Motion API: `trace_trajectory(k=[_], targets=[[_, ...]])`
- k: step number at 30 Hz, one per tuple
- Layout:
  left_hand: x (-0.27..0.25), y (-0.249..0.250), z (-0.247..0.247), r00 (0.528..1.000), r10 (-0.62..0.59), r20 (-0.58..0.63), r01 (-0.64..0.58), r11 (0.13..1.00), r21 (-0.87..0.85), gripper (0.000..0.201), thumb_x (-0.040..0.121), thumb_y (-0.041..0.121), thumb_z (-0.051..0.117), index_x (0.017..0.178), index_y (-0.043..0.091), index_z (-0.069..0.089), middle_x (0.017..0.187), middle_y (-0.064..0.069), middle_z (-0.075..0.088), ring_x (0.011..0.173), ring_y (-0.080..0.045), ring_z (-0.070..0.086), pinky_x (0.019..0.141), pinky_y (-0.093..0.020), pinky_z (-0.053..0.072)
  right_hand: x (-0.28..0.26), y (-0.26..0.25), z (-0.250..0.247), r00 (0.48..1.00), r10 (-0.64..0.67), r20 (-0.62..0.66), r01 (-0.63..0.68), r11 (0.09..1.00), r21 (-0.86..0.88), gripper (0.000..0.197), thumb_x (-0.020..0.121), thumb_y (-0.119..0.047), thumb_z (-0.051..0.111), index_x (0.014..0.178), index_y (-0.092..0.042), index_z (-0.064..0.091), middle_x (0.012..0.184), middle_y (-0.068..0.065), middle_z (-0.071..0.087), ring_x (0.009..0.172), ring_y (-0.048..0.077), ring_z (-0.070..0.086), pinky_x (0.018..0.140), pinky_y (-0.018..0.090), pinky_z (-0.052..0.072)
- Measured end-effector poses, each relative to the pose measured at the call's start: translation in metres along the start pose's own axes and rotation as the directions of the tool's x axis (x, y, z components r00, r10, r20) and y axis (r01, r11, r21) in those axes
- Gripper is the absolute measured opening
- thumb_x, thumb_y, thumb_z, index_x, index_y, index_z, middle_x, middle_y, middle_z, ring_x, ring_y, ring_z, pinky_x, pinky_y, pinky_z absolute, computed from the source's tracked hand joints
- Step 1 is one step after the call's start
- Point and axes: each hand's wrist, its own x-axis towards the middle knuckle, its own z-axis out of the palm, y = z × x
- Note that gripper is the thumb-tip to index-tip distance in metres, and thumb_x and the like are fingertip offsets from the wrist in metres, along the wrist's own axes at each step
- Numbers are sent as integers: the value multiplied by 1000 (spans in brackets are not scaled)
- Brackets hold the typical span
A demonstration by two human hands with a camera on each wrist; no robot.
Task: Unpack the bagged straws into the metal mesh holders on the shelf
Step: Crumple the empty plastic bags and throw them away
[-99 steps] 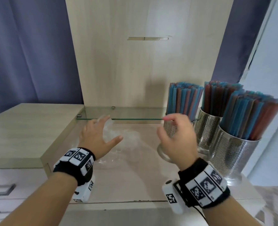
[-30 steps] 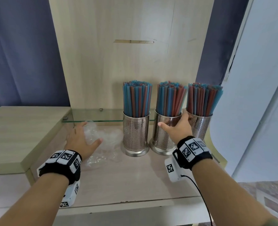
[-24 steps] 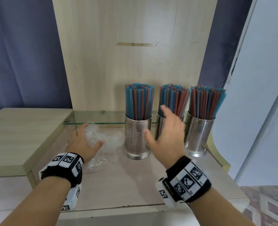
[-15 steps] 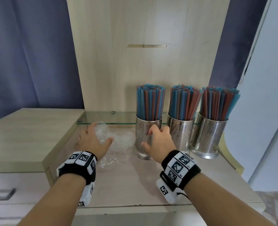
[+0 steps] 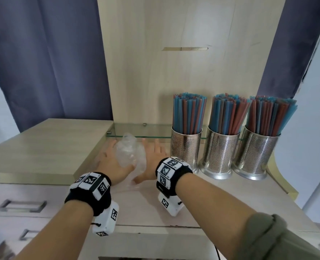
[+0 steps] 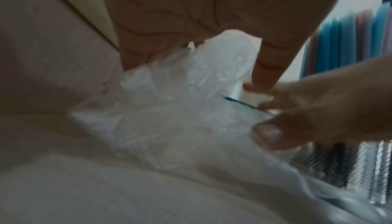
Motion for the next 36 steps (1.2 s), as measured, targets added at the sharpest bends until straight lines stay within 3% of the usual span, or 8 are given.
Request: trace_trajectory(k=[6, 9, 13, 19, 24, 28, 32, 36], targets=[[-26, -2, -7, 997, 4, 72, 20, 946, -323, 87, 87, 13, 63, 154, 28, 9, 132, -9, 45, 108, -20, 47, 90, -30, 35, 32, -1, 28, 998, 7, 61, -11, 998, 59, 124, 35, -70, 82, 139, -23, 34, 117, 1, 63, 107, 30, 64, 90, 47, 53], [-38, 6, -10, 995, 65, 77, -32, 930, -365, 80, 89, 8, 60, 153, 22, 15, 127, -6, 53, 101, -15, 53, 77, -19, 38, 19, -4, 19, 998, -45, 47, 47, 998, -31, 47, 71, -44, 80, 105, -14, 66, 92, 3, 68, 89, 28, 68, 76, 36, 57], [-59, 20, -14, 956, 286, -57, -292, 941, -169, 70, 89, 17, 65, 147, 16, 26, 127, 2, 51, 89, -1, 52, 70, 2, 33, -17, 16, 0, 997, -49, -60, 49, 999, -6, 32, 86, -35, 64, 105, -10, 69, 97, 8, 66, 95, 28, 64, 72, 29, 45], [-80, 43, 2, 412, 900, -138, -814, 432, 387, 75, 78, 68, 64, 130, 16, 46, 137, -9, 46, 125, -31, 48, 103, -46, 43, -111, 65, -31, 976, -42, -214, 58, 996, 68, 23, 85, -34, 56, 90, -14, 66, 84, 2, 63, 81, 23, 60, 67, 29, 45], [-91, 85, 27, 482, 843, 239, -851, 386, 357, 128, 50, 94, 56, 150, 17, 29, 158, -1, 25, 148, -19, 18, 121, -40, 17, -186, 98, -54, 939, -273, -207, 316, 924, 216, 12, 94, -28, 56, 86, -20, 63, 86, -4, 67, 78, 8, 61, 70, 23, 47], [-114, 120, 56, 599, 791, 126, -793, 607, -38, 81, 60, 63, 76, 132, 35, 49, 123, 19, 56, 114, -5, 53, 97, -29, 47, -219, 133, -51, 860, -197, -472, 418, 801, 428, 10, 85, -31, 62, 83, -23, 68, 76, -11, 68, 68, 0, 60, 62, 12, 42], [-130, 149, 84, 742, 666, 79, -643, 740, -196, 49, 62, 44, 80, 106, 41, 59, 93, 21, 67, 86, 3, 63, 77, -23, 53, -249, 162, -45, 535, -117, -837, 446, 880, 162, 64, 72, -36, 73, 131, -29, 48, 135, -10, 48, 126, 11, 48, 102, 26, 39], [-148, 177, 98, 618, 777, 122, -722, 622, -304, 42, 64, 41, 76, 103, 31, 63, 95, 15, 69, 88, 0, 64, 78, -31, 55, -255, 174, -33, 722, -308, -620, 385, 923, -10, 103, 68, -71, 65, 152, -37, 18, 164, -6, 4, 152, 15, 1, 120, 44, 12]])
